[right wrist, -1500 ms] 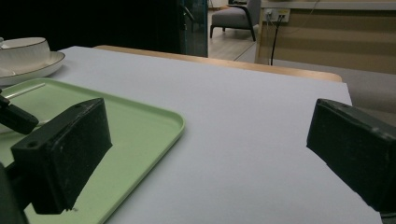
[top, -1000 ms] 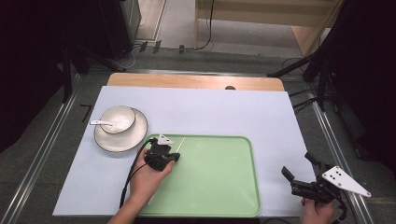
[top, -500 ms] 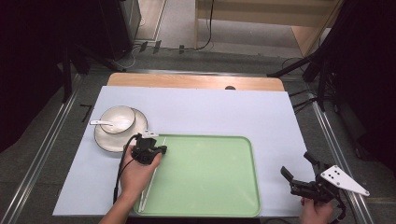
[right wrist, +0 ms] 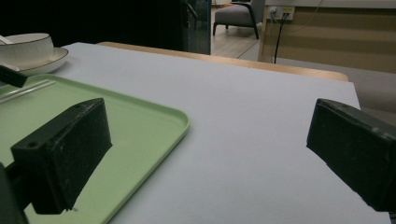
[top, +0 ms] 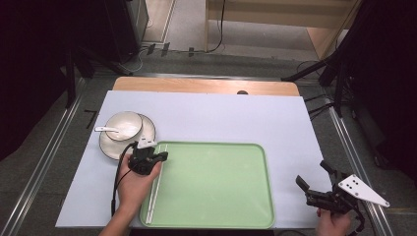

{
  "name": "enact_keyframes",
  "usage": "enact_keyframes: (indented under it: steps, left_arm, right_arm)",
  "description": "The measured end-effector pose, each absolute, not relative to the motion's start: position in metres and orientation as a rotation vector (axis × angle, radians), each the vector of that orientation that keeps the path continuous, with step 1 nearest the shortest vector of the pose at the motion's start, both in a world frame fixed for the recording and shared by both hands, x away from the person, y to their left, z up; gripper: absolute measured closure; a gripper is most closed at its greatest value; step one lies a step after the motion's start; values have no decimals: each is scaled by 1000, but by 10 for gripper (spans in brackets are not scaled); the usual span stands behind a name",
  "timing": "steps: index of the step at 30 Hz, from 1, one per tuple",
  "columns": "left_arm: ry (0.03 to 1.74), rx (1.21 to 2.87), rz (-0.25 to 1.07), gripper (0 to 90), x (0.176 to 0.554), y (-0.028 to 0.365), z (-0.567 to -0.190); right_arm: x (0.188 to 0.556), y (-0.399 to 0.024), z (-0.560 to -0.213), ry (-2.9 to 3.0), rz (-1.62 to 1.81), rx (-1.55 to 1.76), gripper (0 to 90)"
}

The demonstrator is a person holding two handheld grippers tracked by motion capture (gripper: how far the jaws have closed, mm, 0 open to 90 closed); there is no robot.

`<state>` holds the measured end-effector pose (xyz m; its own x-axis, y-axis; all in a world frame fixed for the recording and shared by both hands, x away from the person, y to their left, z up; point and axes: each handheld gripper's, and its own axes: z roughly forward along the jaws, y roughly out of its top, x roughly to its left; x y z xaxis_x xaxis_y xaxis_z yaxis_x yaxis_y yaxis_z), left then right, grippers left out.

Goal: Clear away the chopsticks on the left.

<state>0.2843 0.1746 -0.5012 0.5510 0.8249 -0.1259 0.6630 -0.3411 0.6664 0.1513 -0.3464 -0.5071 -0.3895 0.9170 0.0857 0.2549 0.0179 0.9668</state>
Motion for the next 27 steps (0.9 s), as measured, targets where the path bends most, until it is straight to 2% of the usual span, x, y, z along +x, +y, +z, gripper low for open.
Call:
enact_keyframes:
  steps: [10,23,27]
  left_arm:
    - [1207,2135,243,900,225,203,-504]
    - [1171,2188,204,900,214,194,-512]
    - [1181,2160,163,900,210,196,-513]
  right_arm:
    - [151,-347,-506,1687,1409,1201,1]
    - [154,-345,-507,1689,1406,1209,1]
    - [153,-347,-507,1687,1407,1210,1]
